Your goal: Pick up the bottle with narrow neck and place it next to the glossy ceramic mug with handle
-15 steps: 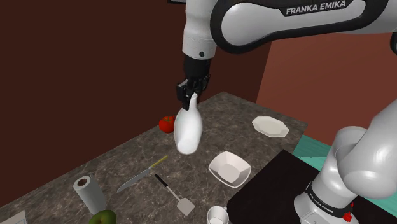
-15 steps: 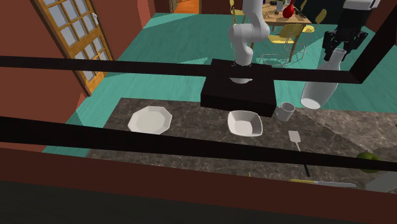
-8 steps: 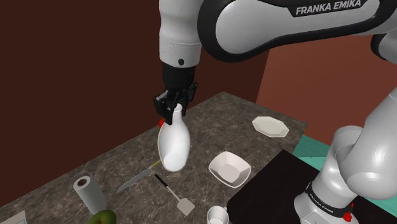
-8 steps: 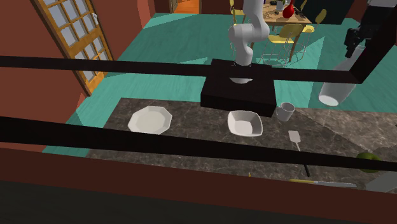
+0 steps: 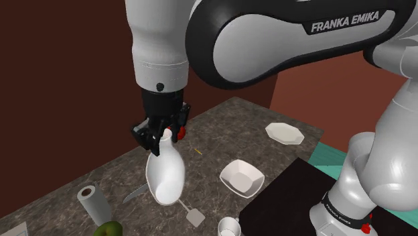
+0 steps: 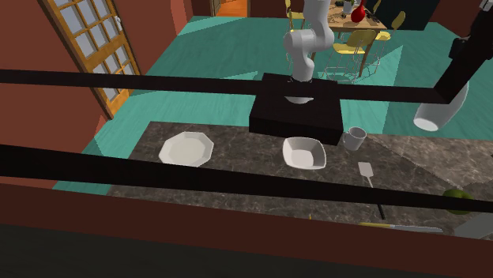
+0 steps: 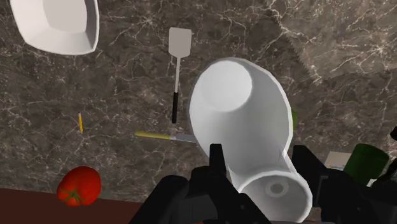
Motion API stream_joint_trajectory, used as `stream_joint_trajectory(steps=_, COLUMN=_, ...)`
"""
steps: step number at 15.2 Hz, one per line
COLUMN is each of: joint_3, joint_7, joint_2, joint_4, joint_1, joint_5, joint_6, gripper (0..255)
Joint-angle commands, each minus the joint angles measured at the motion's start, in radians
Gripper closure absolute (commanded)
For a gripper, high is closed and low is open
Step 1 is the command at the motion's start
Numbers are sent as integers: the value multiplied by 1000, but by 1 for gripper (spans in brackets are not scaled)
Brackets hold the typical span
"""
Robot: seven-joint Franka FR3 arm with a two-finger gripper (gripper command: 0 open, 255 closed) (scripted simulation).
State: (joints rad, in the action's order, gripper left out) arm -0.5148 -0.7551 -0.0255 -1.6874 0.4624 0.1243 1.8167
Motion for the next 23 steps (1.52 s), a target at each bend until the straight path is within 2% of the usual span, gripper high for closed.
stream_joint_trajectory(steps=1, joint_3=-1, joint_7=-7, joint_2=-3, joint_4=-23, joint_1=1, joint_5=3, joint_6=26, gripper=255)
stream_joint_trajectory(steps=23, joint_3=2, joint_7=-56, joint_2=-44, joint_4=-275, joint_1=2, joint_5=43, joint_6=311, gripper=255)
